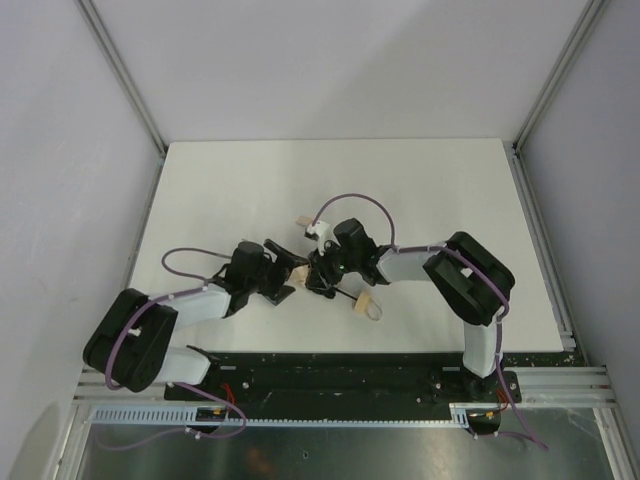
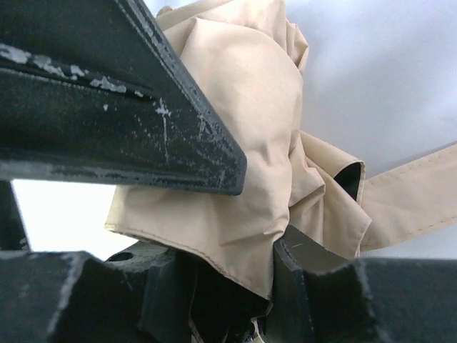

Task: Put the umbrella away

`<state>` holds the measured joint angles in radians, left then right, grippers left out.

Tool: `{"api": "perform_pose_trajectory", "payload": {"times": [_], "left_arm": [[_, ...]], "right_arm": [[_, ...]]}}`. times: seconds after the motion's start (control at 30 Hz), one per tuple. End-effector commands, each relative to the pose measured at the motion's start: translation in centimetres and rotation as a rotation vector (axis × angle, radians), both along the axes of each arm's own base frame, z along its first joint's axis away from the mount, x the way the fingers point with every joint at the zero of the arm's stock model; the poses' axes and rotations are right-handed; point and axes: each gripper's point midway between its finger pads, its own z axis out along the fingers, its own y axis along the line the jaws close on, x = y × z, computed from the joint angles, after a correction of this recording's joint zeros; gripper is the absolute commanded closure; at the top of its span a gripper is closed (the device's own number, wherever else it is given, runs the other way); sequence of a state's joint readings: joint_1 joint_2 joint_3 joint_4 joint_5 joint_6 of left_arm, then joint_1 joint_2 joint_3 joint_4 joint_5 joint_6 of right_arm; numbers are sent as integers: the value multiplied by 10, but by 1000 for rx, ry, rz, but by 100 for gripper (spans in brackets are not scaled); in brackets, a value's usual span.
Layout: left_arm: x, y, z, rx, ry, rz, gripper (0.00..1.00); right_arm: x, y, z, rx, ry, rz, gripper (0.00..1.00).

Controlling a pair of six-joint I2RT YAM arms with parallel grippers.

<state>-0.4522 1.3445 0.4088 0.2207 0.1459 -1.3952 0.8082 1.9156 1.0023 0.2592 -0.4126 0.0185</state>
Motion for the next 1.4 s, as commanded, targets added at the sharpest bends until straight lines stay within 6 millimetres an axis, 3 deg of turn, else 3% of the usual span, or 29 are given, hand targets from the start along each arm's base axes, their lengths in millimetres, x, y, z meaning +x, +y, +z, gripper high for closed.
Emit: {"api": "perform_pose_trajectory", "payload": {"times": [0.0,0.13,0.2,0.4,0.53,0.57,0.6,0.7,0.77,0.8,0.87,1.0,1.2,1.3,1.37], "left_arm": [[-3,5,-16,39,16,-9,1],[1,4,-27,60,24,-15,3],[1,3,-35,68,35,-22,10],[-6,8,-48,83,25,-26,51],[-14,11,-49,77,20,-24,80],[-13,12,-47,81,9,-25,86],[-13,13,-46,87,-5,-24,92],[-18,17,-46,75,7,3,99],[-20,18,-48,73,14,5,100],[-21,18,-49,74,18,6,100],[-24,17,-52,69,38,4,100],[-31,17,-61,66,82,3,100],[-31,14,-63,55,104,3,100],[-31,10,-64,43,119,-8,100],[-30,8,-64,42,126,-17,100]], "right_arm": [[-63,-24,-42,-5,388,113,100],[-58,-22,-31,106,507,114,100],[-57,-22,-28,152,576,107,100],[-52,-25,-31,160,628,65,100],[-45,-31,-38,45,560,21,99],[-42,-33,-39,4,530,5,95],[-36,-36,-39,-34,487,-16,85],[-13,-51,-34,-176,320,-116,47],[-2,-57,-17,-234,196,-152,18],[2,-57,-9,-251,136,-167,10],[2,-51,6,-286,16,-176,3],[2,-41,22,-374,-226,-189,1],[15,-27,21,-497,-484,-309,4],[16,-26,10,-539,-510,-348,19],[13,-27,-3,-552,-469,-339,46]]}}
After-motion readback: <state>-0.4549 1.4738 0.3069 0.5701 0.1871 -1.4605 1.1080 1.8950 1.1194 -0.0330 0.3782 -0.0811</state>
